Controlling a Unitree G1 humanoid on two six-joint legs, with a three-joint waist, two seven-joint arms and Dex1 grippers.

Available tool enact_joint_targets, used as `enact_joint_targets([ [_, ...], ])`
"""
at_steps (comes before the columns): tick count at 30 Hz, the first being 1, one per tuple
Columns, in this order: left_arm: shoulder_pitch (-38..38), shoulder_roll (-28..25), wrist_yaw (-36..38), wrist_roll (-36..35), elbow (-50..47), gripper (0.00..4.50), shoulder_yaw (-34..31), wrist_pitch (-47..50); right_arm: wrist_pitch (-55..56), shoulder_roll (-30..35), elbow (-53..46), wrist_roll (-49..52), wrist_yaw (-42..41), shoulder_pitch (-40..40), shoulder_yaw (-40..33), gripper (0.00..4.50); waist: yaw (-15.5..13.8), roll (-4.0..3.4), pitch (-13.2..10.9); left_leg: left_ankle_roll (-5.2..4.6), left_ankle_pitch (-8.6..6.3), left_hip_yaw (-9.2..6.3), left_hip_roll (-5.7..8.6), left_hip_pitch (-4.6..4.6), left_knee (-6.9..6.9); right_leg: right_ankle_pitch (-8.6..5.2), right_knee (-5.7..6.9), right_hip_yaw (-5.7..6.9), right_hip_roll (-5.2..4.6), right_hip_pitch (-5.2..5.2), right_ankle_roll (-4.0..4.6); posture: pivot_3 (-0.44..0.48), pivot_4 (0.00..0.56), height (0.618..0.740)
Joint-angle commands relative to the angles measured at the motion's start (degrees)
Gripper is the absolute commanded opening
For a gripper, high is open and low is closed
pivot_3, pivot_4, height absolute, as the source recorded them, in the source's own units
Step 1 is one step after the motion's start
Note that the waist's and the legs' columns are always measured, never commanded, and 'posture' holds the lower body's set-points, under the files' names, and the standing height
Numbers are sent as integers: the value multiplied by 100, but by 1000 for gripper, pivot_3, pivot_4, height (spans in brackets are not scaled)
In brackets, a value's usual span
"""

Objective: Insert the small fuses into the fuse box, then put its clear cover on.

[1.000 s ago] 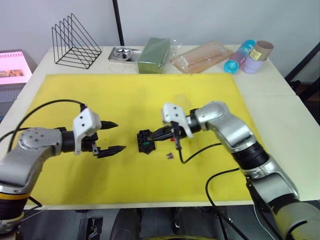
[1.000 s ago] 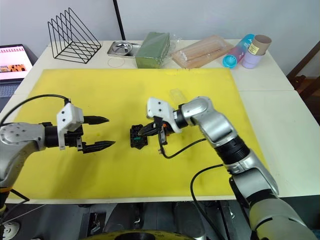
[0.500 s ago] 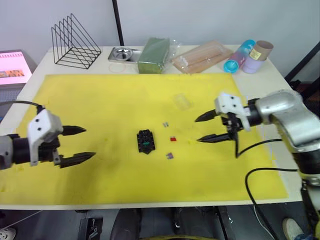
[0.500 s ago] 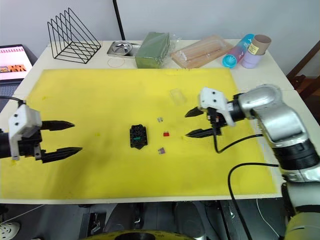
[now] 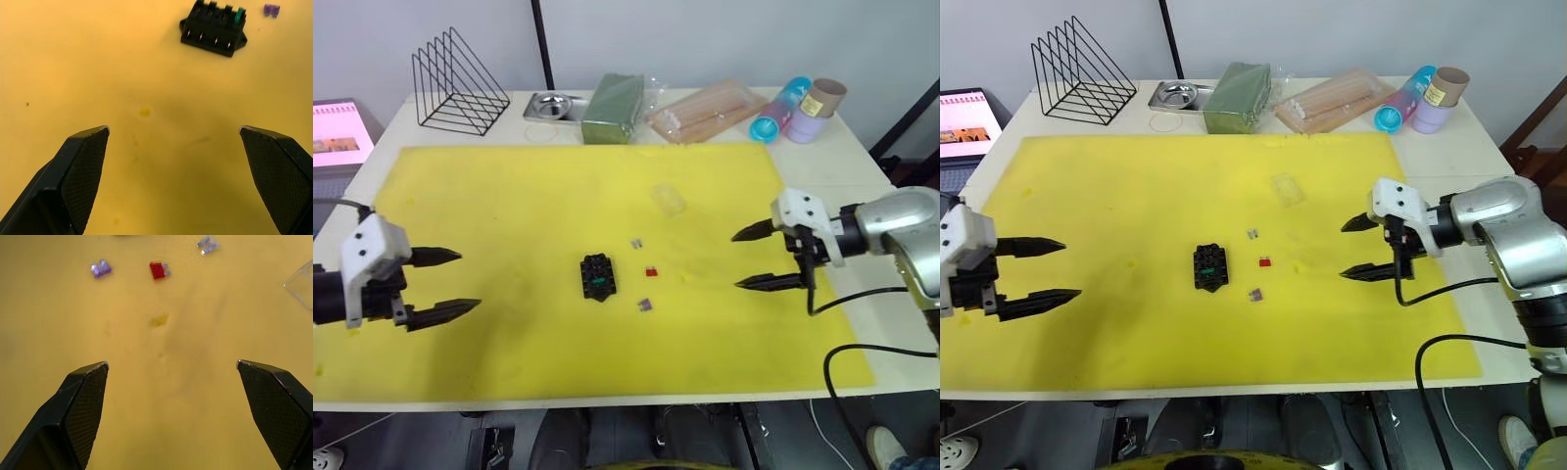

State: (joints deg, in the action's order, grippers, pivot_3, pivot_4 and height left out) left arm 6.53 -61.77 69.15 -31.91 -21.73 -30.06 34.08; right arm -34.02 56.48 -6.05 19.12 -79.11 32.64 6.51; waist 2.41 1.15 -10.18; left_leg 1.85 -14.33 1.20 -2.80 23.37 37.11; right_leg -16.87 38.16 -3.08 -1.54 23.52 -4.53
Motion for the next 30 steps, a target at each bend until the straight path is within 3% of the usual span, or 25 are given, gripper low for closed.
enact_joint_targets([
  [1,-150,81,-62,-121,-327,4500,313,-109,-816,-84,-616,409,171,57,23,4467,-2,-1,0,0,0,0,0,1,-1,2,0,0,0,1,-4,0,150,740],
  [7,-548,309,-185,-93,-553,4500,1083,-238,-2231,-602,-1592,1049,865,-452,292,4467,-30,4,2,0,0,-7,1,0,-1,6,0,3,2,-5,-12,0,150,740],
  [10,-692,370,-281,-31,-596,4500,1328,-284,-2740,-793,-2037,1355,1159,-724,428,3884,-33,3,1,0,0,-5,2,2,2,7,1,0,2,-3,-13,0,150,740],
  [13,-729,441,-383,-40,-678,4500,1491,-294,-3249,-1021,-2160,1439,1656,-771,597,2938,-31,5,2,0,0,-5,2,1,5,7,1,1,2,-5,-13,0,150,740],
  [26,-782,551,-514,70,-609,4500,1764,-487,-4894,-2086,-1588,2125,2881,-167,124,2938,-12,6,2,0,0,-6,3,2,4,7,0,1,6,-4,-14,0,150,740],
  [30,-772,597,-529,98,-589,4500,1805,-566,-5031,-2144,-1526,2160,3083,-132,221,2938,-14,6,2,0,0,-6,3,2,4,8,0,1,6,-4,-14,0,150,740],
])
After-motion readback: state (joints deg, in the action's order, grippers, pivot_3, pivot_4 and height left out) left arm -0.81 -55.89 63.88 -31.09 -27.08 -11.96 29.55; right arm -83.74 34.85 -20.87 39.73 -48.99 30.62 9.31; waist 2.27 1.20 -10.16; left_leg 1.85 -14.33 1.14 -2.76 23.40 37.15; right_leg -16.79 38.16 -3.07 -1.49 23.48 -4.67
